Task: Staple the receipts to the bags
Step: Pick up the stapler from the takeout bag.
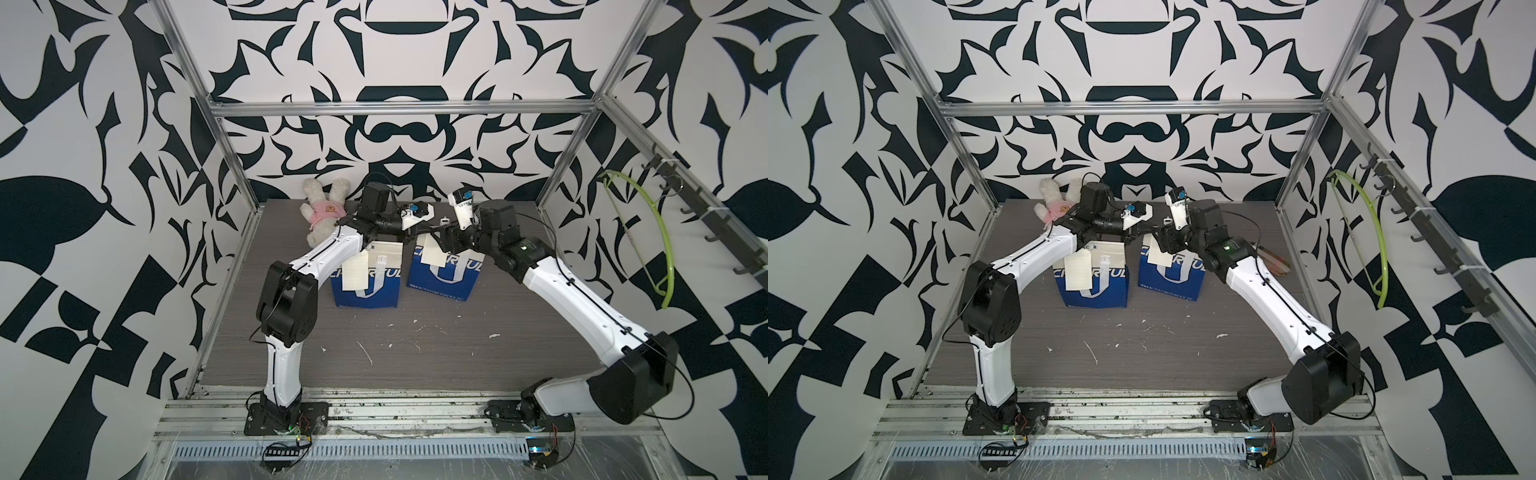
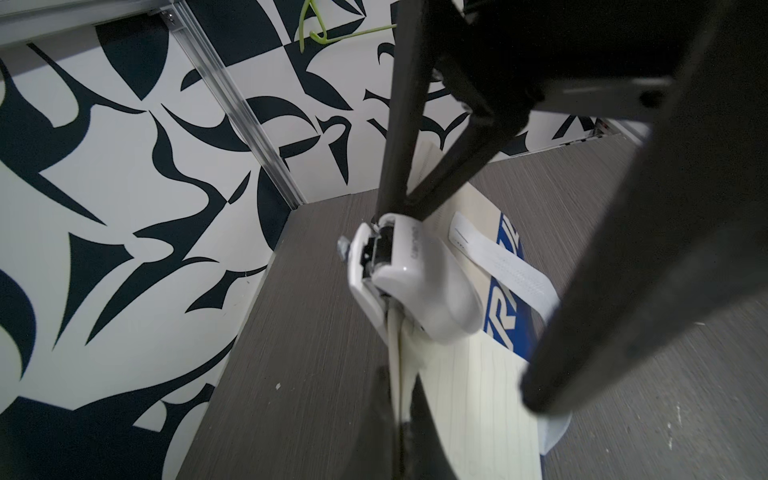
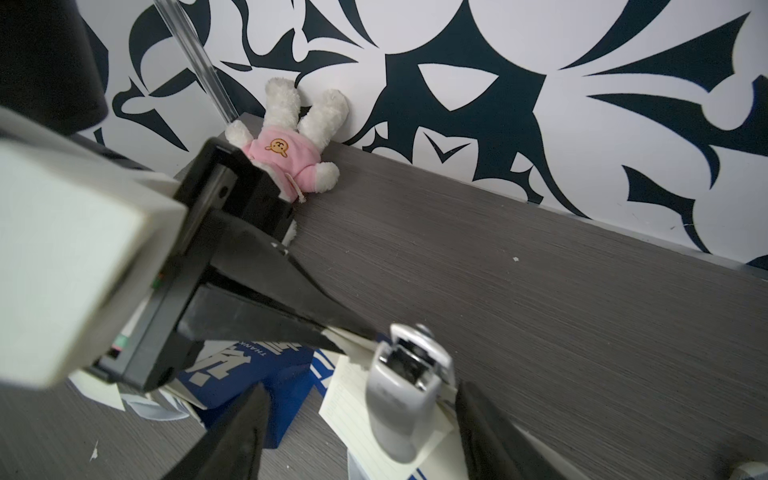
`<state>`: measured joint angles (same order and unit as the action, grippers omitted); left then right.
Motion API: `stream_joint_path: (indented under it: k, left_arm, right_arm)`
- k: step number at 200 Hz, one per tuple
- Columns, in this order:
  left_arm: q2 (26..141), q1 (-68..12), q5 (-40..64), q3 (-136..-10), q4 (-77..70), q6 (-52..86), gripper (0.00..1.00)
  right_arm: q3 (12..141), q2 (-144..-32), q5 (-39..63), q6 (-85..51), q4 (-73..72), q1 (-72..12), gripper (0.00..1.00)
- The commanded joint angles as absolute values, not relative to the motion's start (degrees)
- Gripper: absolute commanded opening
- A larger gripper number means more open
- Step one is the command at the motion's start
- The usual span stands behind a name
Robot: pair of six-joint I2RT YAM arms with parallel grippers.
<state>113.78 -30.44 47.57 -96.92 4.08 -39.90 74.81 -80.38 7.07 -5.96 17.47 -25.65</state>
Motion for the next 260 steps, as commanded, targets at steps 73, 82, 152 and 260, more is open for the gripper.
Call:
stream_joint_path:
  k: [73, 82, 152, 260]
  left_arm:
    - [114.1, -30.5, 46.9, -95.0, 3.7, -39.3, 0.0]
    - [114.1, -30.5, 46.7, -94.8, 3.5, -39.2, 0.0]
    - [114.9, -30.5, 46.7, -94.7, 2.8, -38.6, 0.0]
    - [111.7, -30.7, 43.7, -88.9, -11.6, -31.4, 0.78]
  right_arm:
    - [80.5, -82.6, -4.6, -13.5, 19.9, -27.0, 0.21]
    - [80.5, -82.2, -4.0, -13.7, 19.3, -27.0, 0.12]
    - [76.4, -75.6, -5.3, -15.3, 3.0, -27.0, 0.0]
    - [82.8, -64.6, -15.8, -16.9, 44.0, -21.3, 0.0]
